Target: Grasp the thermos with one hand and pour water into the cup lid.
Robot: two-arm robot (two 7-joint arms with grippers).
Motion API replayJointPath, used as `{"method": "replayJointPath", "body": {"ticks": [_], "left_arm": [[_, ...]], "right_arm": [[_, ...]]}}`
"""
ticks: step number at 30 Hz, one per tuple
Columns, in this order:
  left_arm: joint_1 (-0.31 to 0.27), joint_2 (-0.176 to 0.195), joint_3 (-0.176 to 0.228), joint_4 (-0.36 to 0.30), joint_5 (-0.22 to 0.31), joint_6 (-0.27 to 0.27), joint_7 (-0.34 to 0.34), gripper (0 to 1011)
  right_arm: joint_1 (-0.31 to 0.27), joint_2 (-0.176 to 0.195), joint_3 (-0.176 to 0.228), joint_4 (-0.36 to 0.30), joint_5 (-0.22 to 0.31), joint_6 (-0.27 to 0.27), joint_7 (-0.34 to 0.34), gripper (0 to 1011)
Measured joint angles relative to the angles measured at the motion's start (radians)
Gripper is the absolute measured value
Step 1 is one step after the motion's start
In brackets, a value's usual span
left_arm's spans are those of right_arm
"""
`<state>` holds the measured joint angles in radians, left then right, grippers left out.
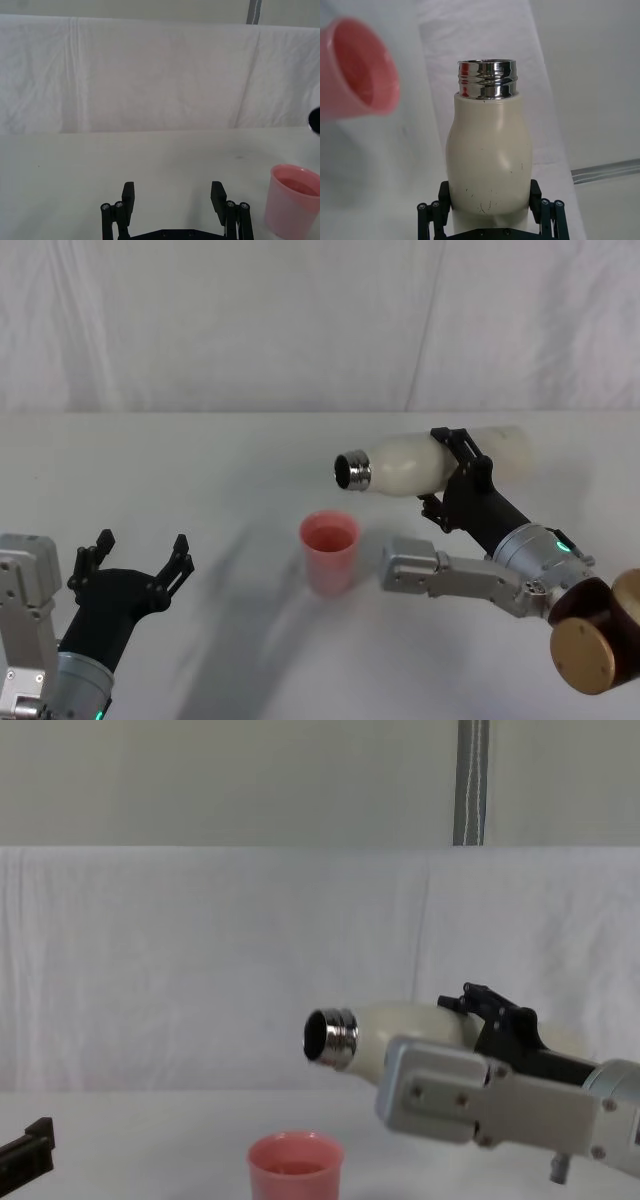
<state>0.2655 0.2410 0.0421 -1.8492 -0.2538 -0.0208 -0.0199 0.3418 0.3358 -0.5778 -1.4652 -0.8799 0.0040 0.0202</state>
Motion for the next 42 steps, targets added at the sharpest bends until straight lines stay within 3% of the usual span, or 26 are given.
{"method": "replayJointPath", "body": {"ticks": [8,21,29,42], "left_arm": [[0.000,0.000,0.000,0.000,0.000,0.000,0.000,1001],[0.000,0.000,0.000,0.000,0.000,0.000,0.000,1001],[0.000,0.000,0.000,0.000,0.000,0.000,0.000,1001],[0.000,0.000,0.000,0.000,0.000,0.000,0.000,1001]], "right_arm": [[-0.016,-0.023,0.044,-0.020,0.101,-0.045,0.006,950],[-0.026,-0.031,0.069,-0.040,0.146,-0.058,0.017,950],[-0.049,-0.055,0.121,-0.044,0.245,-0.099,0.013,950],[-0.086,-0.063,0.192,-0.066,0.354,-0.122,0.034,950]]}}
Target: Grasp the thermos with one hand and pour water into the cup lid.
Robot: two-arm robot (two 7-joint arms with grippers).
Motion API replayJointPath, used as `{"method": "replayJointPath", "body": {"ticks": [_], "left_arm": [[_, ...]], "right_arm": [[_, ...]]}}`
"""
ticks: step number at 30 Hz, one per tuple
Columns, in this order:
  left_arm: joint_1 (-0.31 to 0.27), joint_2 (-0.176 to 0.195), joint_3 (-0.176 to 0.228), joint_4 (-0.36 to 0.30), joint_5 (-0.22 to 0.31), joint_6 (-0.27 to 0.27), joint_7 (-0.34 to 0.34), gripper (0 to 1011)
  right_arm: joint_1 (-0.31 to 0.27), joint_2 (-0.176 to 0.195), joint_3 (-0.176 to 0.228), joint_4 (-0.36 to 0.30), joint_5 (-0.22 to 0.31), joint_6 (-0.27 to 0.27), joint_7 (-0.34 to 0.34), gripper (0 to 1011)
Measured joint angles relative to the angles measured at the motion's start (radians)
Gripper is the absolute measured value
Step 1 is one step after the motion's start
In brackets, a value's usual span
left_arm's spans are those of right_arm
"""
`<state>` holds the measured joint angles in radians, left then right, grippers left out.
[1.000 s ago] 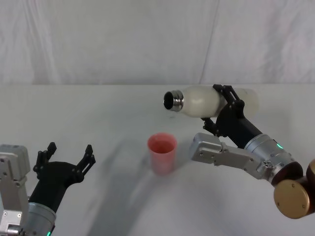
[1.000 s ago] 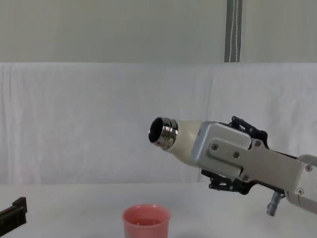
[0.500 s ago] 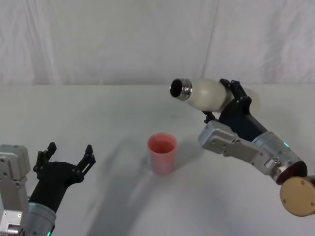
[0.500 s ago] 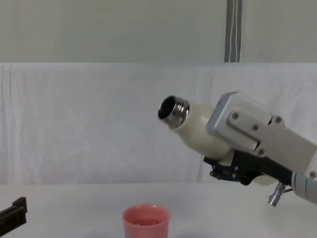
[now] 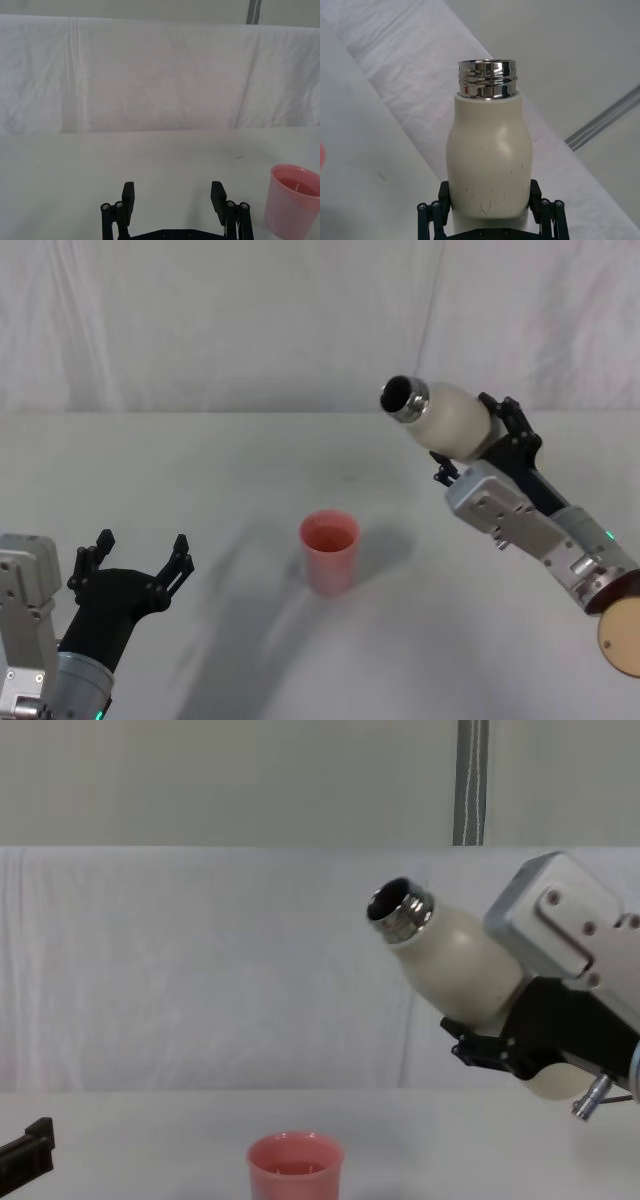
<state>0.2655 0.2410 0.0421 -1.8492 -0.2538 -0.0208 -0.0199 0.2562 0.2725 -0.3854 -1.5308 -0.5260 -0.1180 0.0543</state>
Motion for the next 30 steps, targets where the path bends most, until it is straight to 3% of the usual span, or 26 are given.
{"method": "replayJointPath", "body": {"ticks": [12,17,30], "left_arm": [[0.000,0.000,0.000,0.000,0.000,0.000,0.000,1001],[0.000,0.000,0.000,0.000,0.000,0.000,0.000,1001],[0.000,0.000,0.000,0.000,0.000,0.000,0.000,1001]], "right_arm": [[-0.037,-0.020,0.071,-0.012,0.108,-0.002,0.021,950],[-0.067,-0.045,0.126,-0.016,0.197,-0.003,0.031,950],[-0.116,-0.088,0.224,-0.026,0.368,0.026,0.071,950]]}}
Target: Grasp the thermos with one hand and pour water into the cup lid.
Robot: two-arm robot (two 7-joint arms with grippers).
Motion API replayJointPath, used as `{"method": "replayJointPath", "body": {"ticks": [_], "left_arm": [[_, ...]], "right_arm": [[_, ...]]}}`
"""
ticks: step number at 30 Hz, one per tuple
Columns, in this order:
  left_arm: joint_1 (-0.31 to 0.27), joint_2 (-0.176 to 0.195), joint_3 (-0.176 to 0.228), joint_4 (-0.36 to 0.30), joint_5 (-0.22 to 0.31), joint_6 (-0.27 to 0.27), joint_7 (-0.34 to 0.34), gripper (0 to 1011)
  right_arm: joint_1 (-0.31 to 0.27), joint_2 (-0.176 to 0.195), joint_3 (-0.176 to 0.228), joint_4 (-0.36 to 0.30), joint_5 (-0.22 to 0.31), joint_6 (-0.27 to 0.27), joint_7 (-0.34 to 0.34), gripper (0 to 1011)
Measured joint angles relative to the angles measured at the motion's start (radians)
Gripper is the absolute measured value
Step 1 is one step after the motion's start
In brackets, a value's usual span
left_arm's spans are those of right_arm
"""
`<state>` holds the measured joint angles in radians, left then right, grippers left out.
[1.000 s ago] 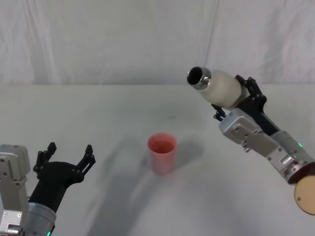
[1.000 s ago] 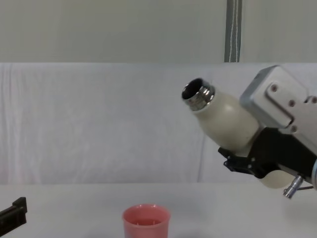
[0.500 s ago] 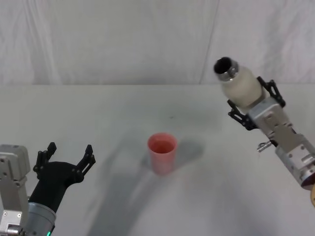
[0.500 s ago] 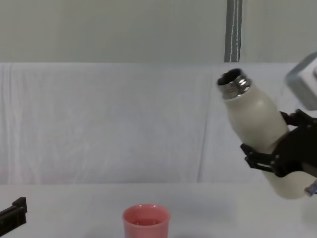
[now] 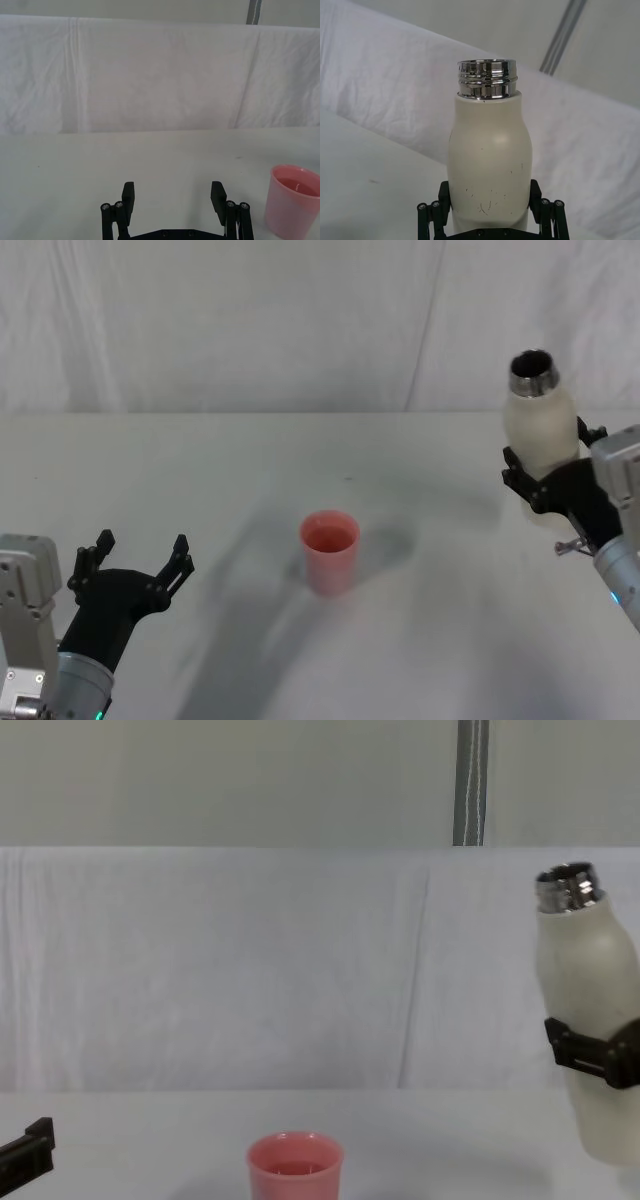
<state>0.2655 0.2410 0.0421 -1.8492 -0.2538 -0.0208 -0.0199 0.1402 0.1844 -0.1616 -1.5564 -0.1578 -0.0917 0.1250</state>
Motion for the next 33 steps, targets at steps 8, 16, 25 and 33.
{"method": "replayJointPath", "body": {"ticks": [8,16,25,33], "left_arm": [[0.000,0.000,0.000,0.000,0.000,0.000,0.000,1001],[0.000,0.000,0.000,0.000,0.000,0.000,0.000,1001],[0.000,0.000,0.000,0.000,0.000,0.000,0.000,1001],[0.000,0.000,0.000,0.000,0.000,0.000,0.000,1001]], "right_arm": [[-0.020,-0.039,0.059,0.033,0.148,0.017,0.034,950],[-0.028,-0.066,0.088,0.060,0.244,0.023,0.046,950],[-0.032,-0.076,0.091,0.074,0.292,0.028,0.049,950],[-0.036,-0.076,0.086,0.082,0.307,0.026,0.041,950]]}}
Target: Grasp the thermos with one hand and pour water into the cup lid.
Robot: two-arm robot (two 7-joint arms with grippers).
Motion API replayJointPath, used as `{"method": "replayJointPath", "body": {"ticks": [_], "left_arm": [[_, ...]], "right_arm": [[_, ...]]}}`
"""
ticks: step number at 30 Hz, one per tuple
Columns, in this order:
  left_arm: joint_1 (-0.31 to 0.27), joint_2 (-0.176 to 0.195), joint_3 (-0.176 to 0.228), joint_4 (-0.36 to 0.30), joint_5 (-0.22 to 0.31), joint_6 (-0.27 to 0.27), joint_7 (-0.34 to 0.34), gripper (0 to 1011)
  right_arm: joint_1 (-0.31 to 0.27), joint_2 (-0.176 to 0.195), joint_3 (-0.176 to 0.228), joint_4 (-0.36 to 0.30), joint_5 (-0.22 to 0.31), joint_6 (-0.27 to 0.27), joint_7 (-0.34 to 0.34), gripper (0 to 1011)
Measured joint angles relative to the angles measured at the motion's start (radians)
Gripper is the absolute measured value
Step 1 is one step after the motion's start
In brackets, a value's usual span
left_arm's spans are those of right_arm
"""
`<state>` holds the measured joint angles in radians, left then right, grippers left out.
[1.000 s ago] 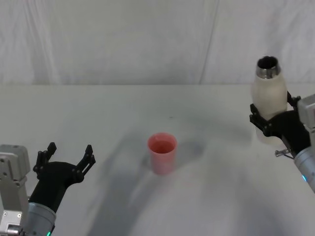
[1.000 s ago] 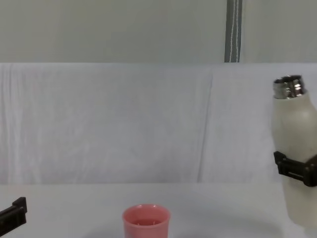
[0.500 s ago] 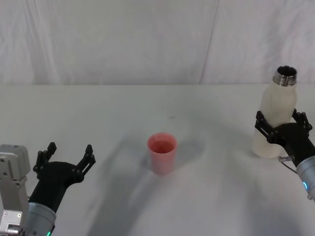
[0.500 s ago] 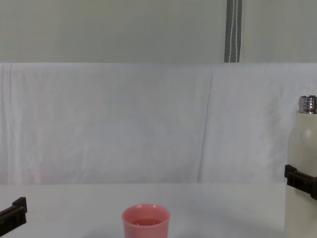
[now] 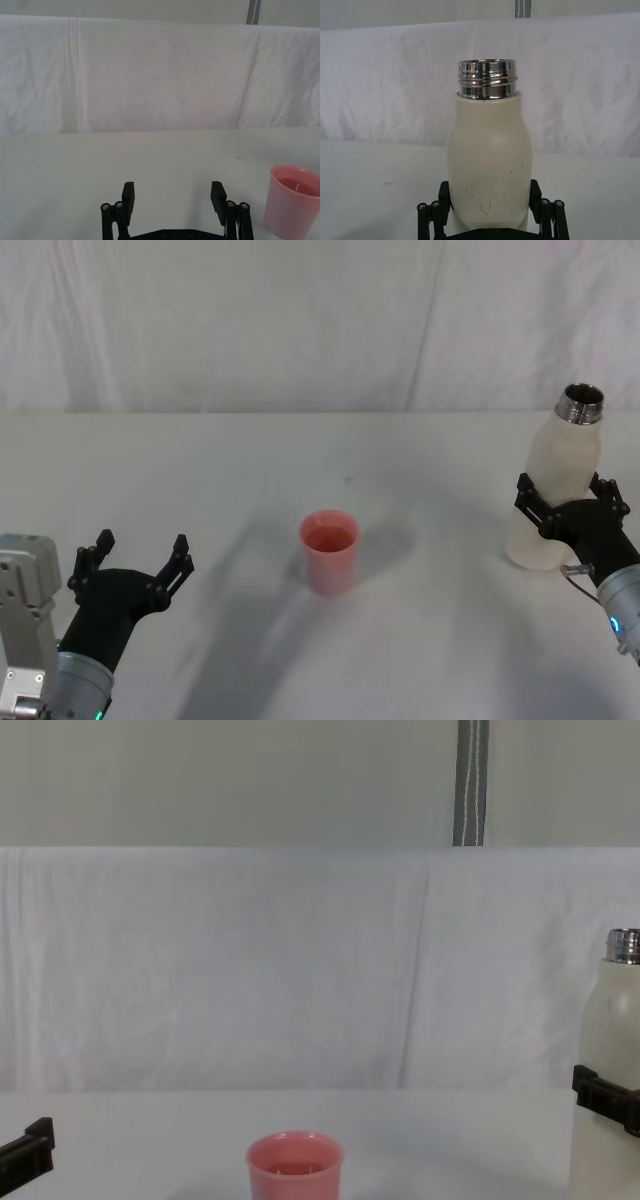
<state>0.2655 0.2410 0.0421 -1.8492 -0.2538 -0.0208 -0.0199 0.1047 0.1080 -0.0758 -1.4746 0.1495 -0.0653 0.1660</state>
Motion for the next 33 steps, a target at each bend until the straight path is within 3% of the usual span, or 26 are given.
{"method": "replayJointPath", "body": {"ticks": [33], "left_arm": [[0.000,0.000,0.000,0.000,0.000,0.000,0.000,1001]], "right_arm": [[0.006,0.001,-0.011,0.018,0.014,-0.012,-0.013,950]]}}
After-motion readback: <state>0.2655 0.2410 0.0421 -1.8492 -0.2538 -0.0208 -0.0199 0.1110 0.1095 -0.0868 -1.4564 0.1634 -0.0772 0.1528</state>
